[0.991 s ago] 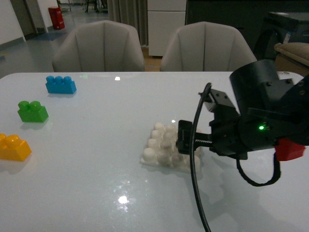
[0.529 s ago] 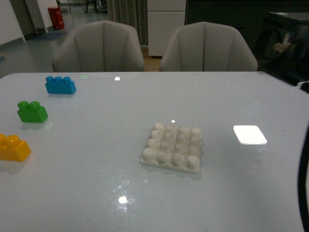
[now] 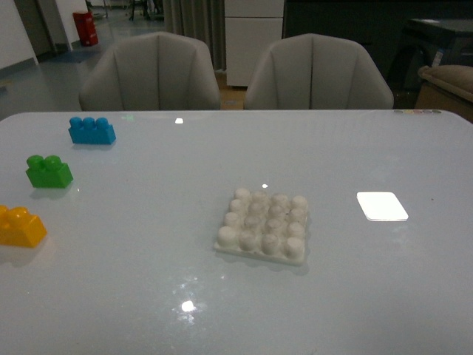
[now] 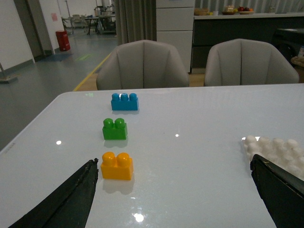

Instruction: Insert yellow block into base center

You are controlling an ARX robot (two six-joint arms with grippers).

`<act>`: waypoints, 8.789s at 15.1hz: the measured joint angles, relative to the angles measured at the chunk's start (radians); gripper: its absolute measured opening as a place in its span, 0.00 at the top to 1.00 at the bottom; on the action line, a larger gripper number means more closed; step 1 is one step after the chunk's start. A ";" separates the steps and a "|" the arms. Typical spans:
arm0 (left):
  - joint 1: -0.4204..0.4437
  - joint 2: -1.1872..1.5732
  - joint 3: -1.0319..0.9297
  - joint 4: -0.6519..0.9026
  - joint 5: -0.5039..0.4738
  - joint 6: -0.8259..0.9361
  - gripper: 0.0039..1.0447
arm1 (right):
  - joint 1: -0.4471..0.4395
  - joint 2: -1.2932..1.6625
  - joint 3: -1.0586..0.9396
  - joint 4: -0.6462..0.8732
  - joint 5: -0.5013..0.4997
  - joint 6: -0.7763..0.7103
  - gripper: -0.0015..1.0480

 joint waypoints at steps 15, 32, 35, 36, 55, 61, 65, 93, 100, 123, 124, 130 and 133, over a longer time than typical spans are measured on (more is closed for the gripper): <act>0.000 0.000 0.000 -0.001 -0.001 0.000 0.06 | -0.003 -0.470 -0.158 -0.255 0.016 -0.046 0.98; 0.287 0.865 0.506 0.149 0.338 0.083 0.06 | -0.003 -0.470 -0.158 -0.257 0.016 -0.047 0.06; 0.317 1.271 0.703 0.319 0.346 0.104 0.06 | -0.003 -0.470 -0.158 -0.257 0.016 -0.047 0.06; 0.319 1.317 0.725 0.330 0.343 0.105 0.06 | -0.003 -0.470 -0.158 -0.257 0.016 -0.047 0.06; 0.307 2.093 1.037 0.349 0.313 0.212 0.06 | -0.003 -0.470 -0.158 -0.257 0.016 -0.047 0.06; 0.289 2.118 1.012 0.396 0.298 0.215 0.06 | -0.003 -0.470 -0.158 -0.257 0.016 -0.047 0.06; 0.282 2.118 0.996 0.403 0.280 0.217 0.30 | -0.003 -0.470 -0.158 -0.257 0.016 -0.047 0.06; -0.581 2.112 1.171 0.314 -0.199 -0.207 0.44 | -0.003 -0.470 -0.158 -0.257 0.016 -0.047 0.06; -0.597 2.214 1.281 0.303 -0.278 -0.228 0.44 | -0.003 -0.470 -0.158 -0.257 0.016 -0.047 0.06; -0.600 2.267 1.341 0.200 -0.276 -0.203 0.44 | -0.003 -0.470 -0.158 -0.257 0.016 -0.047 0.06; -0.600 2.269 1.347 0.190 -0.277 -0.203 0.44 | -0.003 -0.470 -0.158 -0.257 0.016 -0.047 0.06; -0.581 1.850 1.118 0.430 -0.159 -0.222 0.06 | -0.003 -0.470 -0.158 -0.257 0.016 -0.047 0.06; -0.564 1.582 0.895 0.628 -0.291 -0.143 0.17 | -0.003 -0.470 -0.158 -0.257 0.016 -0.047 0.06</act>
